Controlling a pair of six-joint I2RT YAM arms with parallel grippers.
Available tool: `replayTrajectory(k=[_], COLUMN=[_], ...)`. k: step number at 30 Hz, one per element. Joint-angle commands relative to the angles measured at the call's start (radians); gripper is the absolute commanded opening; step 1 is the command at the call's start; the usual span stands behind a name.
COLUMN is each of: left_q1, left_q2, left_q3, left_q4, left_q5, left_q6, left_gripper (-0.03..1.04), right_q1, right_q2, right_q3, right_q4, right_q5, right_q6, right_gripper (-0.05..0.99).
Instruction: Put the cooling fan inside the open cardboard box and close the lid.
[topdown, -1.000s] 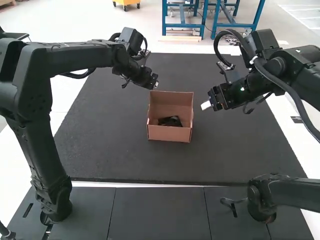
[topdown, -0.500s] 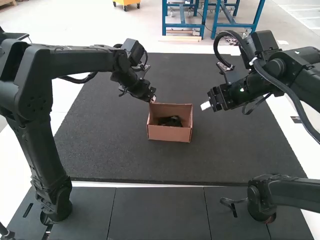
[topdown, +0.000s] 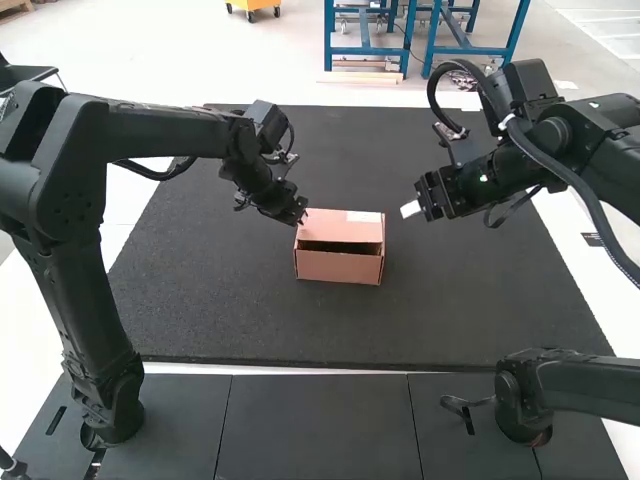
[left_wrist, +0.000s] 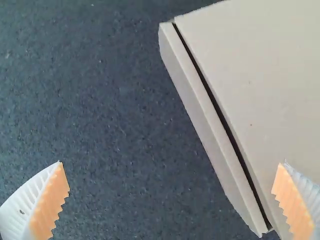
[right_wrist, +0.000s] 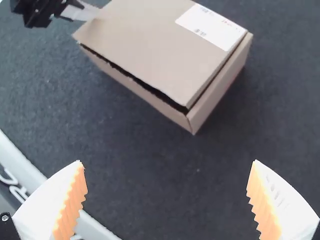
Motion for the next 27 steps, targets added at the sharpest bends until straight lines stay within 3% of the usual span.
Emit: replayTrajectory(k=[1,13,20,27], left_q1=[-0.017,-0.017,-0.014,-0.002], left_q2=[-0.001,-0.001,-0.073,-0.190], left_q3=[-0.029,-0.156,-0.118,-0.010], left_q4=[0.017,0.150,0.141,0.049], left_q5=[0.025,0.019,0.005,0.007], left_q6=[-0.012,-0.016,-0.025,-0.045], left_gripper=[0.96,0.96,0.96,0.96], right_q1=[0.008,0.005,0.003,0.003], right_q2=[-0.002,-0.002,-0.002,-0.004], right_q3=[-0.008,-0.014,-0.013,-0.006], right_q4=[0.006,0.003,0.003,0.006], right_q5=[0.002,0.002,0.002,0.002], right_q6=[-0.007,-0.006,0.000,0.013], right_gripper=[0.72,0.72,0.72,0.72])
